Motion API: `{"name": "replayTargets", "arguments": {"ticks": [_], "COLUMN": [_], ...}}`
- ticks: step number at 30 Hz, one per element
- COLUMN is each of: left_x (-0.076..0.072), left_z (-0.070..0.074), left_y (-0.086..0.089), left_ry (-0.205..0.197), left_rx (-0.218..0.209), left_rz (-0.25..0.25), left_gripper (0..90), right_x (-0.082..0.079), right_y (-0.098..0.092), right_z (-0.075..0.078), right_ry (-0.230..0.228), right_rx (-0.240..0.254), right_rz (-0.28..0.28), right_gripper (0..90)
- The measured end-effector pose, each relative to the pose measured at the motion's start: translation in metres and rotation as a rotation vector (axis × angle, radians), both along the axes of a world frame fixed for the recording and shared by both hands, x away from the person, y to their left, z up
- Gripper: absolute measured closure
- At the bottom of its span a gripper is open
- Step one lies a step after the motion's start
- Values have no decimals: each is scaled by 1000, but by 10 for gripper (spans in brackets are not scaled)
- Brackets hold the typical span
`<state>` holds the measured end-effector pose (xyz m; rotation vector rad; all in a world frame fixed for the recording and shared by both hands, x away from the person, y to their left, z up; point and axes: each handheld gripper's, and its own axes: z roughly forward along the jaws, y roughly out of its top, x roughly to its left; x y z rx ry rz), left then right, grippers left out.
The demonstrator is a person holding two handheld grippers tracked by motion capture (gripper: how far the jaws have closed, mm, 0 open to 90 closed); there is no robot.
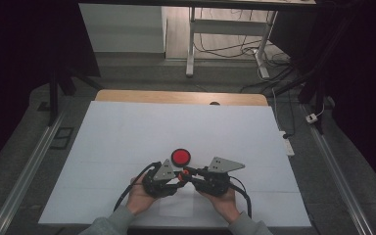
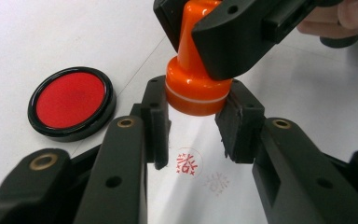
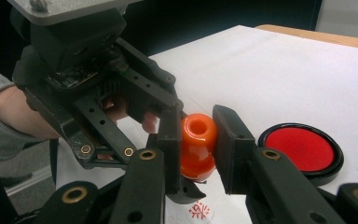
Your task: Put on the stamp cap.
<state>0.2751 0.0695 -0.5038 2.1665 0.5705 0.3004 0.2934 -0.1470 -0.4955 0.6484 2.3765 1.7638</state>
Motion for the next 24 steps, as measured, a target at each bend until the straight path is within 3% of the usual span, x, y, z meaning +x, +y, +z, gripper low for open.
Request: {"name": "replayTargets", "arguments": {"ticks": [13,19,24], "left_x": [1,0,0], "left_z": [-1,1,-1], "left_y": [0,2,2], "left_ry": [4,-4,-6], "left_rx": [11,-32,-35], "left_rz": [-8,-8,-4], "left_gripper": [647,646,645], "right_x": [-1,-2,-2], "right_y": [1,0,1], "right_z": [-3,4,4], "right_ry": [-3,-15,-23], "right_rx": [-1,-8,-23], "right_rz": [-4,-4,-6], "right_gripper": [727,725,725]}}
